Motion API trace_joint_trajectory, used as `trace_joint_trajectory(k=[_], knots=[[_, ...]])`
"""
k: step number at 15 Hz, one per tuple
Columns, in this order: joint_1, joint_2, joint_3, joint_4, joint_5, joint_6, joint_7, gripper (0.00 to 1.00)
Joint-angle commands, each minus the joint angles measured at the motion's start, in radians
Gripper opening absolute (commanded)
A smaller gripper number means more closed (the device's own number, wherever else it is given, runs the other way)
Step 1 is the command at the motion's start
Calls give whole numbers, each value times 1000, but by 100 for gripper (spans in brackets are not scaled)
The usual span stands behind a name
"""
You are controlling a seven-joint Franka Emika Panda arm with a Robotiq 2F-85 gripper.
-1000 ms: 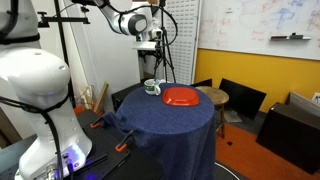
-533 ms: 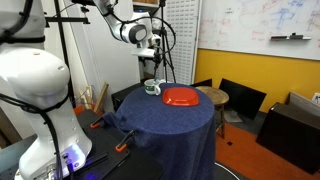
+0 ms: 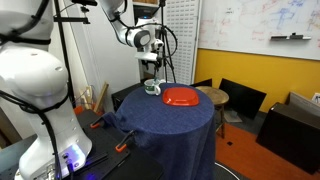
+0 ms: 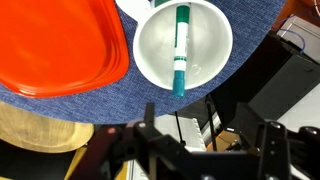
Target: Put the marker on the table
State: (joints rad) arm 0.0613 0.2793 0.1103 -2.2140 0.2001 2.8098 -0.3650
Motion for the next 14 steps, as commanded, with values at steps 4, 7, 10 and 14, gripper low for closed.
trace_joint_trajectory(k=[4, 7, 10, 14], knots=[[-40, 95, 46, 94, -18, -41, 38, 78], [-46, 116, 56, 96, -16, -52, 51, 77], [-49, 125, 60, 83, -12, -46, 79, 72], [-52, 138, 63, 84, -9, -47, 105, 65]])
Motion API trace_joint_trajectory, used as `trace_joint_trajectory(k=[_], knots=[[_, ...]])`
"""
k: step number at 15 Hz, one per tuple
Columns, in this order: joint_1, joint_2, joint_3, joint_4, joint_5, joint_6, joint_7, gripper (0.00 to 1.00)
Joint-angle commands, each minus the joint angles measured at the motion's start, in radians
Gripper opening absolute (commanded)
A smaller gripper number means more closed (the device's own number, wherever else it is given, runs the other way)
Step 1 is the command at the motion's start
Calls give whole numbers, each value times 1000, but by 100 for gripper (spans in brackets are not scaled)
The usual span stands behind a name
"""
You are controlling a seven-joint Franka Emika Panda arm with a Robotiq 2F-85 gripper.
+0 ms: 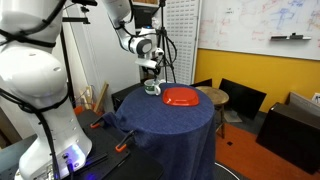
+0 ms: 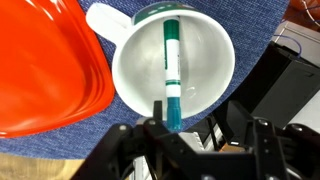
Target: Put the marker on the table
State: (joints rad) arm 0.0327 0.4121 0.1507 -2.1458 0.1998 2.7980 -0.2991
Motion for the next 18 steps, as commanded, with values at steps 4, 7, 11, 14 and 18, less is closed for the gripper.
trace_joint_trajectory(k=[4, 7, 11, 14, 18], knots=[[-26, 19, 26, 15, -8, -39, 52, 59], [-29, 33, 26, 21, -9, -47, 66, 59], [-30, 51, 16, 31, -15, -54, 83, 59], [-34, 68, 14, 51, -17, -59, 96, 57], [-25, 95, 3, 91, -32, -63, 117, 54]])
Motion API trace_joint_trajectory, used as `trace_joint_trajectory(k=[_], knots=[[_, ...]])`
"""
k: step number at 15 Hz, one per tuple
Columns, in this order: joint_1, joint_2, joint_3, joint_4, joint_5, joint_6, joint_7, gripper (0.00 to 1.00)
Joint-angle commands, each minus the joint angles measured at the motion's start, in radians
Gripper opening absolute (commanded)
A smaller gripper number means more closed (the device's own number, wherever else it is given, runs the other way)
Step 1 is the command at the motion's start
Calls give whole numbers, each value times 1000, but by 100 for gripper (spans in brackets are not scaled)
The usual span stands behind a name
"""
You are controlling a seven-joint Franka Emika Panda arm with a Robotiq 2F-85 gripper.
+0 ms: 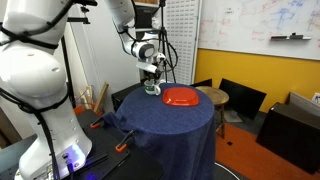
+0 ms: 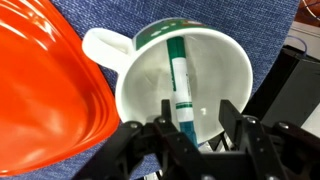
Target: Put the marker on the table
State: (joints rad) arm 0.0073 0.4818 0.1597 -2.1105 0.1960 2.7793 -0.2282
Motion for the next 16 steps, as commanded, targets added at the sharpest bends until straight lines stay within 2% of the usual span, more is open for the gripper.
trace_joint_trajectory(k=[1, 7, 9, 11, 13, 14, 15, 16], knots=[[-2, 33, -3, 66, -27, -48, 42, 54], [-3, 73, -2, 125, -26, -92, 40, 50], [-2, 83, -5, 139, -27, -109, 41, 43], [-1, 88, -6, 148, -26, -122, 42, 18], [2, 92, -8, 153, -28, -127, 44, 1], [4, 90, -11, 153, -30, -125, 48, 0], [7, 85, -13, 148, -32, -124, 50, 5], [8, 78, -12, 141, -32, -122, 51, 5]])
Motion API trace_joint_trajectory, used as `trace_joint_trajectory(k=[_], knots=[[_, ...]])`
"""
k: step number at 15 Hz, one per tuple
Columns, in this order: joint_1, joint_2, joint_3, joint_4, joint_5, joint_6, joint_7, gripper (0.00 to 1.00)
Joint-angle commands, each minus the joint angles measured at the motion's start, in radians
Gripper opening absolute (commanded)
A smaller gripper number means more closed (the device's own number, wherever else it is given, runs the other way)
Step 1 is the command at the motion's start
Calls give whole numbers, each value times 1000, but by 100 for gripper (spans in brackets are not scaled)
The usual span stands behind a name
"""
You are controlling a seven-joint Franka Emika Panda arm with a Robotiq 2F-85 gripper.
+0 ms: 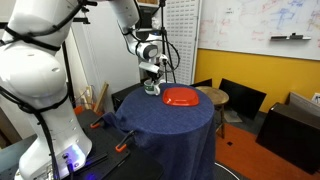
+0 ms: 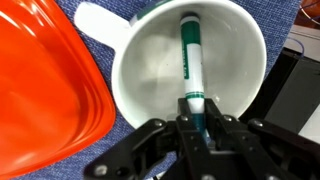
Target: Put the marker on the table
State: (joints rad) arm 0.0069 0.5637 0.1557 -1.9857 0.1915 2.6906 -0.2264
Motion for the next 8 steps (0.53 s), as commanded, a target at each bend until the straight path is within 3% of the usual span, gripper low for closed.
trace_joint_trajectory(k=[1, 8], knots=[[14, -14, -12, 4, -31, -27, 57, 5], [49, -70, -43, -55, -79, 8, 152, 5]])
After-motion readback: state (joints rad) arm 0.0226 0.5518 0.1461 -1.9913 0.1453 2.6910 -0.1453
